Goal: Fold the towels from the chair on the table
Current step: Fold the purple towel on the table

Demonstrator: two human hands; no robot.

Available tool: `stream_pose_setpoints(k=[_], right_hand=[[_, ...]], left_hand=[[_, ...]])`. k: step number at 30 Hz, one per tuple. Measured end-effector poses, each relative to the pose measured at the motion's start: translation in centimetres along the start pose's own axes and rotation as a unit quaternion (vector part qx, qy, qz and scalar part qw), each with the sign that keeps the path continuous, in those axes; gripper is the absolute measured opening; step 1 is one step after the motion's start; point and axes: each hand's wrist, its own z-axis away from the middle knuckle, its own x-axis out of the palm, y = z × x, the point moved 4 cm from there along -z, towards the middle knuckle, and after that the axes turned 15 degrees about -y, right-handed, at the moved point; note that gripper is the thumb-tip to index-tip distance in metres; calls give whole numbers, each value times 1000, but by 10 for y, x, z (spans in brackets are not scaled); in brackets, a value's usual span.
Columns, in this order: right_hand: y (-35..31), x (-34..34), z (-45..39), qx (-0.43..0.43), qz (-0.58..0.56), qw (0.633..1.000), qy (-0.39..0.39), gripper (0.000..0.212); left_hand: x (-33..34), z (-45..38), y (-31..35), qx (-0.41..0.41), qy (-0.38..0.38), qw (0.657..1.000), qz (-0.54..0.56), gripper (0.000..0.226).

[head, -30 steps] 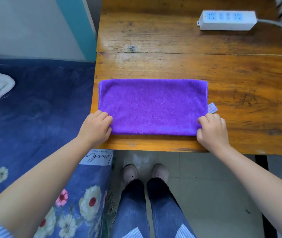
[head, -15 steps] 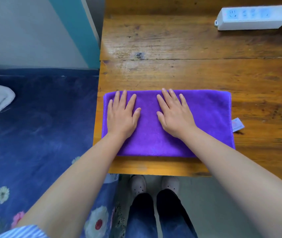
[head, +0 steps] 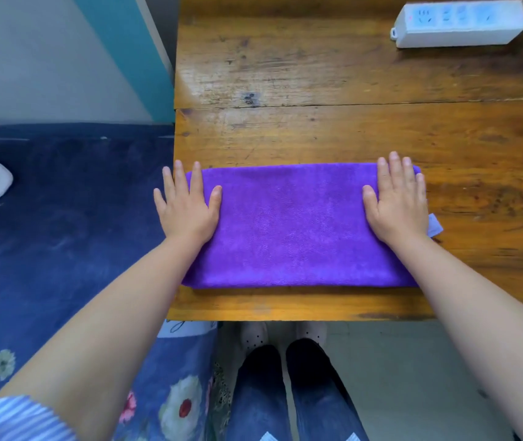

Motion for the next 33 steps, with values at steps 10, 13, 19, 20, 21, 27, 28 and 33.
stream_pose_setpoints(k=[10, 13, 19, 20, 21, 27, 28, 33], right_hand=[[20, 16, 78, 44, -98, 993, 40, 64], [24, 42, 101, 49, -55, 997, -12, 60], [48, 43, 114, 96, -110, 989, -19, 56], [48, 39, 119, 116, -137, 984, -5, 56], [47, 35, 123, 140, -158, 978, 3, 58], [36, 32, 126, 225, -227, 946, -46, 54], [37, 31, 125, 239, -241, 939, -45, 46], [38, 31, 123, 286, -327, 899, -54, 19]], left_hand=[[17, 64, 58, 237, 2, 971, 18, 64], [39, 80, 61, 238, -32, 969, -65, 71], [42, 82, 63, 214, -52, 972, -88, 68], [37, 83, 67, 214, -43, 973, -70, 65], [32, 84, 71, 219, -28, 974, -45, 61], [7, 71, 134, 297, -13, 954, -47, 41], [5, 67, 151, 312, -20, 948, -52, 40], [-6, 38, 216, 283, -70, 956, 17, 38]])
